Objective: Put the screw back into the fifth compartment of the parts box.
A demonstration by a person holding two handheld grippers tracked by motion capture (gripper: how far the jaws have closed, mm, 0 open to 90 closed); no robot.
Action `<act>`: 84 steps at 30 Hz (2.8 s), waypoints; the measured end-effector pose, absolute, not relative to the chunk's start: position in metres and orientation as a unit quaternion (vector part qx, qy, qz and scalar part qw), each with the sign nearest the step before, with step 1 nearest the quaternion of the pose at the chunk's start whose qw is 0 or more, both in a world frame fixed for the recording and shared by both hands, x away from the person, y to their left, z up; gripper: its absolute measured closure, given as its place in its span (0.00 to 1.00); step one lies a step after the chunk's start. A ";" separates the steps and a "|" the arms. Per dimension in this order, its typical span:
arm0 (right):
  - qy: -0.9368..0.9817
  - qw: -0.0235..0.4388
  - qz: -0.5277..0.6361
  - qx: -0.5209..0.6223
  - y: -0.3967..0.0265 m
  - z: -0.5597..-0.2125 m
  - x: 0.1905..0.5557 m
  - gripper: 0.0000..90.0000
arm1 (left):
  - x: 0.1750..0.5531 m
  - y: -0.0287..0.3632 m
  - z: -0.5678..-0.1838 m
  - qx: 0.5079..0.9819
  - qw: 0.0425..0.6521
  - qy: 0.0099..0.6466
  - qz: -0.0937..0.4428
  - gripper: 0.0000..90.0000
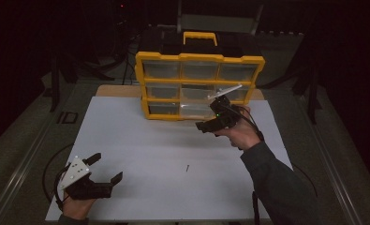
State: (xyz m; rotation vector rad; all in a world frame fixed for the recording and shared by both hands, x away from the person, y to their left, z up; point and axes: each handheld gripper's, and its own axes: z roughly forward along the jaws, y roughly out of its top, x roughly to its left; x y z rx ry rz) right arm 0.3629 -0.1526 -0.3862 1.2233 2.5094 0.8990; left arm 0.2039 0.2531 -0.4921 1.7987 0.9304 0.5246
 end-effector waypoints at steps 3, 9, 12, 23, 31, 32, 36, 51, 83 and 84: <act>0.852 0.103 0.303 0.415 -0.152 -0.390 0.360 0.16 | 0.204 0.253 -0.492 0.744 0.501 0.385 0.217 0.00; 0.857 0.097 0.296 0.411 -0.148 -0.401 0.353 0.16 | 0.204 0.253 -0.492 0.744 0.502 0.384 0.218 0.00; 0.858 0.093 0.294 0.410 -0.145 -0.406 0.350 0.16 | 0.204 0.253 -0.492 0.744 0.502 0.384 0.218 0.00; 0.862 0.084 0.281 0.413 -0.138 -0.421 0.345 0.17 | 0.204 0.253 -0.492 0.744 0.501 0.384 0.218 0.00; 0.865 0.078 0.278 0.410 -0.132 -0.433 0.340 0.17 | 0.204 0.253 -0.492 0.744 0.501 0.384 0.218 0.00; 0.866 0.077 0.278 0.408 -0.132 -0.435 0.339 0.17 | 0.204 0.253 -0.492 0.744 0.501 0.384 0.218 0.00; 0.868 0.075 0.278 0.404 -0.128 -0.443 0.337 0.17 | 0.204 0.253 -0.491 0.744 0.501 0.384 0.218 0.00; 0.871 0.063 0.271 0.405 -0.121 -0.470 0.332 0.18 | 0.204 0.253 -0.492 0.744 0.501 0.384 0.218 0.00; 0.884 0.031 0.242 0.398 -0.103 -0.512 0.321 0.20 | 0.203 0.253 -0.491 0.744 0.502 0.384 0.219 0.00; 0.885 0.031 0.238 0.398 -0.103 -0.514 0.320 0.20 | 0.203 0.253 -0.491 0.744 0.502 0.384 0.219 0.00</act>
